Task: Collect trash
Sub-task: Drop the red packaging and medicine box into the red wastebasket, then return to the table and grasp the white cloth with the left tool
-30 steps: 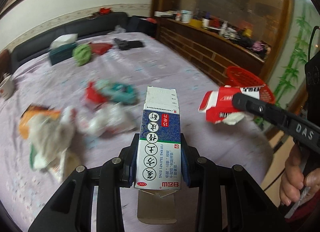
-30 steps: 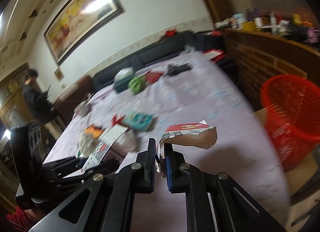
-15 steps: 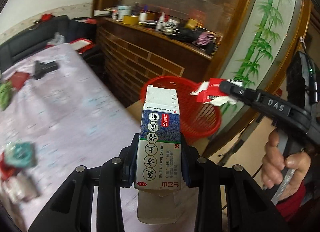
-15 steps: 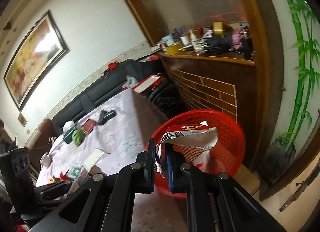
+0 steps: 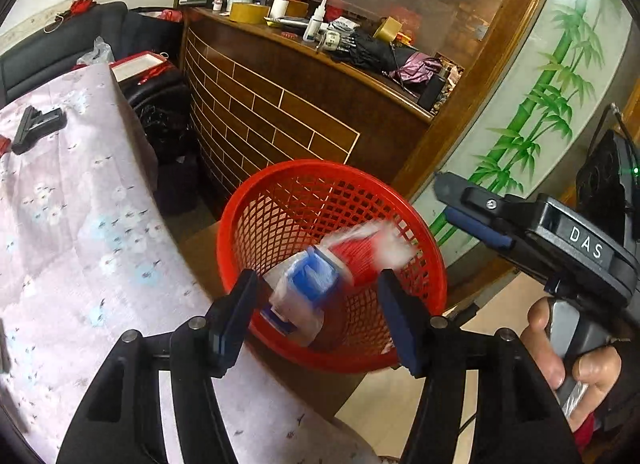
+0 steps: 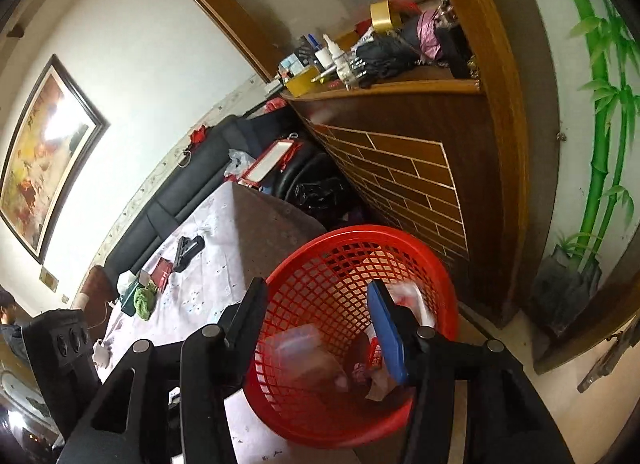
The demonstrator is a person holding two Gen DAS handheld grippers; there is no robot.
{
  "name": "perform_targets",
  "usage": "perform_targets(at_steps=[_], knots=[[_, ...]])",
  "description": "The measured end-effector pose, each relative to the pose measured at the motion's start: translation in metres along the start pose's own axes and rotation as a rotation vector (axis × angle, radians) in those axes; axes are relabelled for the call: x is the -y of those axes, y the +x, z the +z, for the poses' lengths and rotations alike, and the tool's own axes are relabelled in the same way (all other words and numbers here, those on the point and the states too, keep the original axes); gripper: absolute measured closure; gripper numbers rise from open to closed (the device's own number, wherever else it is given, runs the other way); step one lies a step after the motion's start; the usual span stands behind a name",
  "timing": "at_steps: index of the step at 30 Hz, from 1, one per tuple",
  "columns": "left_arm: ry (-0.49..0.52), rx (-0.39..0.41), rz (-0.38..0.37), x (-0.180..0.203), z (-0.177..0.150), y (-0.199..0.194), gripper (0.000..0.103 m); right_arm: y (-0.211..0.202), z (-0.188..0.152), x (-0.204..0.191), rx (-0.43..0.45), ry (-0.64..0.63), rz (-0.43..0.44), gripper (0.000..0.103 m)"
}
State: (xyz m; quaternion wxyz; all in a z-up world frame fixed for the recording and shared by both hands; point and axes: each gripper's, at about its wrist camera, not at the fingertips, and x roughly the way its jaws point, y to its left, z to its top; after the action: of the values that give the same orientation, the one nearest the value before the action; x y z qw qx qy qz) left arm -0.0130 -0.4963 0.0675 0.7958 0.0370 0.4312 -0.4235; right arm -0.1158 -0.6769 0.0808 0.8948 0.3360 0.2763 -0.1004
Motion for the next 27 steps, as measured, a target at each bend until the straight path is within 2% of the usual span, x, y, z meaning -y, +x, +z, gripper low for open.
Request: perform_targets(at_steps=[7, 11, 16, 23, 27], knots=[[0.038, 0.017, 0.043, -0.017, -0.039, -0.045, 0.042, -0.019, -0.033, -0.018, 0.005, -0.003, 0.085, 0.046], [0.026, 0.018, 0.061, -0.037, -0.066, -0.074, 0.042, -0.01, -0.068, -0.054, -0.049, -0.067, 0.117, 0.046], [0.013, 0.043, 0.131, -0.067, -0.099, -0.112, 0.042, 0.013, -0.103, -0.097, -0.135, -0.148, 0.153, 0.046], [-0.093, 0.09, 0.211, -0.13, -0.142, -0.169, 0.042, 0.05, -0.148, -0.156, -0.263, -0.238, 0.197, 0.046], [-0.165, 0.15, 0.283, -0.168, -0.165, -0.214, 0.042, 0.064, -0.171, -0.182, -0.315, -0.287, 0.216, 0.046]])
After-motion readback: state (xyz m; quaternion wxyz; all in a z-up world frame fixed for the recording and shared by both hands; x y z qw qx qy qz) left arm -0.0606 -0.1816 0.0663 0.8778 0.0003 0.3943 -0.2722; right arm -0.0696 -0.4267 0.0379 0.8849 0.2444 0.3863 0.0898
